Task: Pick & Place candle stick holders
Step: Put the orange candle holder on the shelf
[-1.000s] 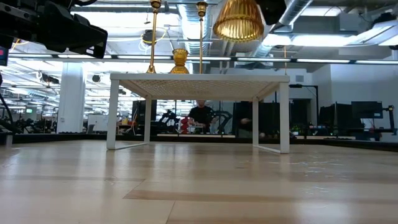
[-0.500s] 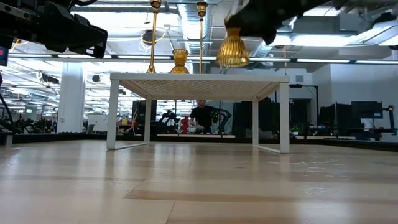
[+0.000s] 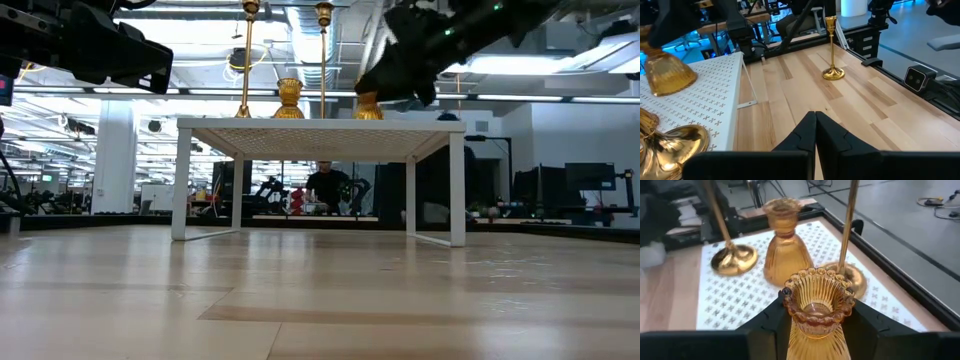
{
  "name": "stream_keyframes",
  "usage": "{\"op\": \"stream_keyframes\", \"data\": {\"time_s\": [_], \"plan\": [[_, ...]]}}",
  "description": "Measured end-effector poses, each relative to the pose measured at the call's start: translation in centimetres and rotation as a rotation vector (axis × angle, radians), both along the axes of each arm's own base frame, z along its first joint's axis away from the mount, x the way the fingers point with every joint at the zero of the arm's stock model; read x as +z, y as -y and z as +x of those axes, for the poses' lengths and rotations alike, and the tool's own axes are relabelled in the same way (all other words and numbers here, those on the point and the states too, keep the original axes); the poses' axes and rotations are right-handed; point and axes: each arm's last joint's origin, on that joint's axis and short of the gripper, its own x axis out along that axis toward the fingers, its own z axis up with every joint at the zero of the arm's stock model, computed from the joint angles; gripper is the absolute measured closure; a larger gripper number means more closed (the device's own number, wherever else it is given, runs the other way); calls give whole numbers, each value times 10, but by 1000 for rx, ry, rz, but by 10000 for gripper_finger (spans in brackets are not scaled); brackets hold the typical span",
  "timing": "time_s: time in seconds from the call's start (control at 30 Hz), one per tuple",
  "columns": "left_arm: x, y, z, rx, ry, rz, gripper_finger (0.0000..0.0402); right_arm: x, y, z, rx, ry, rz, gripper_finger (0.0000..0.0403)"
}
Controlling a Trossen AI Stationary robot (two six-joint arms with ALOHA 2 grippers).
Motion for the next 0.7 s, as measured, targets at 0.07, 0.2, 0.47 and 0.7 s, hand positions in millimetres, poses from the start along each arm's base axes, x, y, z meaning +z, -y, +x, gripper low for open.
{"op": "stream_keyframes", "data": {"time_s": [0.07,0.2,0.47,0.7], "plan": [[0,0,0,0,0,0,396,-3,3,3,-9,-1,0,274],[0,0,0,0,2,-1,395,-6,8,7,-24,5,-1,273],[0,0,0,0,3,-1,395,-6,8,4,-23,-6,-3,207],[0,0,0,0,3,-1,395,-1,7,2,-5,-1,-38,154]]}}
